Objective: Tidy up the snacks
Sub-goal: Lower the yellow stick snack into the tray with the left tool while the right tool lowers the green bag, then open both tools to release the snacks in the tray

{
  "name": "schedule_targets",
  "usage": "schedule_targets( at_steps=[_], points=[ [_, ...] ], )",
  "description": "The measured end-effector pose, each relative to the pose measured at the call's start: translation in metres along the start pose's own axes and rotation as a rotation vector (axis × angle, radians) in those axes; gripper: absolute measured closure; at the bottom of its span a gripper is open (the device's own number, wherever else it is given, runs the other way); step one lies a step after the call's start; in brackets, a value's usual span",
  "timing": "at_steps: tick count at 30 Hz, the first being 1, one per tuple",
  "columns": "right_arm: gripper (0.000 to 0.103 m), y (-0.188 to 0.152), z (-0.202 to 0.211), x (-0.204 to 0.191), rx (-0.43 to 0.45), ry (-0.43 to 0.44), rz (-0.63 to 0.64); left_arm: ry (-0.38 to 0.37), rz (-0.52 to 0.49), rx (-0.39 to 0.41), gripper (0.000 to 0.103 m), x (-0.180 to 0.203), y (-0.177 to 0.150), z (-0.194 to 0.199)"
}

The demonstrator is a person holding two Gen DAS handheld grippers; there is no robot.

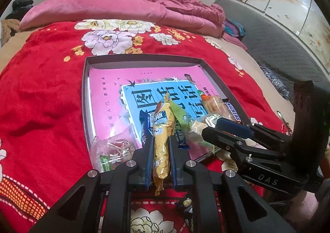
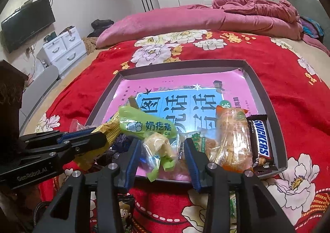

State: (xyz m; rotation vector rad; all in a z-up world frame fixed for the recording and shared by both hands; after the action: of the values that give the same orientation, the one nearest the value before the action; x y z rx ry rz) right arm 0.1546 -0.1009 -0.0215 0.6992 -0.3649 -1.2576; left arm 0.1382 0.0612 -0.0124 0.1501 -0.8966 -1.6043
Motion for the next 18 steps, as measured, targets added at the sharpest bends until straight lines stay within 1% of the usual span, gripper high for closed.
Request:
schedule_targets(
  at_steps=[3,6,14,18],
  points=[
    [0.059,-0.0001,0.0025,0.0008,0.003,-0.006,-0.001,0.001,0.003,0.003,0.088,-0.0012,-0.0001,0.0003],
    [0.056,-0.0010,0.0047,0.0010,0.004,-0.009,-0.001,0.007,0.003,0.008,0.088,-0.0018,0.0001,0.0009],
    [0.054,-0.0016,0.0073,-0.0049,0.008,-0.050,0.042,0.021,0.011,0.012,0.084,-0.0035,0.0006,0.0028],
    [0.054,-0.0014,0.0073,-0.0048,0.009,-0.054,0.040,0.027,0.009,0.016,0.076,-0.0033,0.0015,0.0041]
  ],
)
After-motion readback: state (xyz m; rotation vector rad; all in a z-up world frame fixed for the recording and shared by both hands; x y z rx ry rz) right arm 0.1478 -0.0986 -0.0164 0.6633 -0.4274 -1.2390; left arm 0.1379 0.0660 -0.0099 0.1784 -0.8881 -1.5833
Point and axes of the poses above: each gripper's, at about its wrist camera, not at the fingertips, and z roughly against the way its jaws point, x to its right, y to its top, the point moved 1 cm from there along -z, roughly the way its jaws point, and after that the axes turned 6 degrees about -y, right-handed, at the moved point
